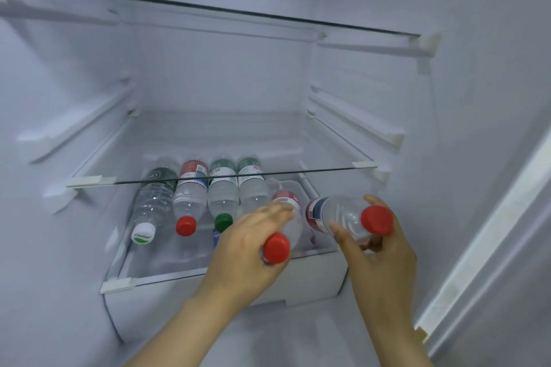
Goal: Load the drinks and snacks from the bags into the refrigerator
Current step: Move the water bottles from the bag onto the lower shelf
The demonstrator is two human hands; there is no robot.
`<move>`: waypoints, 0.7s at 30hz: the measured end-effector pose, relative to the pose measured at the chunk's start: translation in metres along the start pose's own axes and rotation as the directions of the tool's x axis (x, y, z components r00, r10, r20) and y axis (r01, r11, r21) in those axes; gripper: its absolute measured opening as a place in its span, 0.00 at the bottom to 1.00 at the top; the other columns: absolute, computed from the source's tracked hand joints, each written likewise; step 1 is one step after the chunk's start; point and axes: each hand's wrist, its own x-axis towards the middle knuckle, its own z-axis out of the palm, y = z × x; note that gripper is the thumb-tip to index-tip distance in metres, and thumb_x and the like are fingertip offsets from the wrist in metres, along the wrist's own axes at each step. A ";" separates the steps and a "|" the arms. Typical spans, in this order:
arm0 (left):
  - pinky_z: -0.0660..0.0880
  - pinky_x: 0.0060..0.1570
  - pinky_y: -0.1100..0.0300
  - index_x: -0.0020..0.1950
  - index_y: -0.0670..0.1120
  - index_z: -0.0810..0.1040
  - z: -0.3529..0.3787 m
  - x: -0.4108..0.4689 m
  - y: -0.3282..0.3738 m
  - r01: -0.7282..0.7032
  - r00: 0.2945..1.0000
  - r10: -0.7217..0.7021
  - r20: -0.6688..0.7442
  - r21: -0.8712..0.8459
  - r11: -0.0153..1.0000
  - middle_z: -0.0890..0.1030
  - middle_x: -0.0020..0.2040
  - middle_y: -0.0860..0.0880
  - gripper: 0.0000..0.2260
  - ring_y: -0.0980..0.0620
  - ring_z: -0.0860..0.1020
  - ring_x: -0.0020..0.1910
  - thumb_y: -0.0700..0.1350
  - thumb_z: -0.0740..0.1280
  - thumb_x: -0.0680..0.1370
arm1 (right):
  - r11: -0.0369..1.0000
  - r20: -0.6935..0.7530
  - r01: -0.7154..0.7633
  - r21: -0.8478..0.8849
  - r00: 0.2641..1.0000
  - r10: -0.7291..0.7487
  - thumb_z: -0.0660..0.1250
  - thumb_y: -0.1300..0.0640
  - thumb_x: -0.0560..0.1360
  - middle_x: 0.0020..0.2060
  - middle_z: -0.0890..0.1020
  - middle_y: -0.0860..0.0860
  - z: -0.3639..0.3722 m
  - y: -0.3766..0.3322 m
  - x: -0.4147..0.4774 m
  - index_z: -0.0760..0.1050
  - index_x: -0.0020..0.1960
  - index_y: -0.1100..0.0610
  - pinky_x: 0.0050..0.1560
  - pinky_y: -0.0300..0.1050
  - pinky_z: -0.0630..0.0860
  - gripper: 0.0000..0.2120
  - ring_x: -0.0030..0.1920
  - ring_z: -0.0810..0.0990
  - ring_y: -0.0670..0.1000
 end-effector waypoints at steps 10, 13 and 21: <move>0.68 0.62 0.57 0.64 0.47 0.77 0.026 -0.010 -0.014 0.069 0.980 -0.105 0.169 0.206 0.976 0.76 0.66 0.51 0.30 0.48 0.75 0.65 0.36 0.76 0.62 | 0.999 0.037 -0.039 -0.031 0.999 0.040 0.62 0.36 0.71 0.53 0.79 0.37 -0.009 0.003 -0.009 0.70 0.64 0.41 0.49 0.36 0.74 0.23 0.51 0.79 0.37; 0.58 0.65 0.67 0.72 0.49 0.69 0.030 -0.004 -0.008 0.121 0.957 -0.174 0.231 0.223 0.967 0.64 0.75 0.52 0.32 0.51 0.65 0.73 0.37 0.70 0.68 | 0.997 0.093 -0.073 -0.013 0.993 0.074 0.68 0.41 0.73 0.48 0.79 0.35 -0.009 0.004 -0.008 0.70 0.60 0.39 0.40 0.26 0.71 0.17 0.46 0.78 0.33; 0.59 0.70 0.64 0.78 0.53 0.51 0.021 0.005 -0.016 0.166 0.878 -0.250 0.409 0.231 0.959 0.47 0.78 0.57 0.38 0.56 0.56 0.75 0.54 0.68 0.74 | 0.968 0.252 -0.242 -0.071 0.934 0.252 0.64 0.56 0.79 0.52 0.82 0.53 0.003 0.055 -0.010 0.70 0.70 0.48 0.32 0.26 0.71 0.20 0.43 0.82 0.48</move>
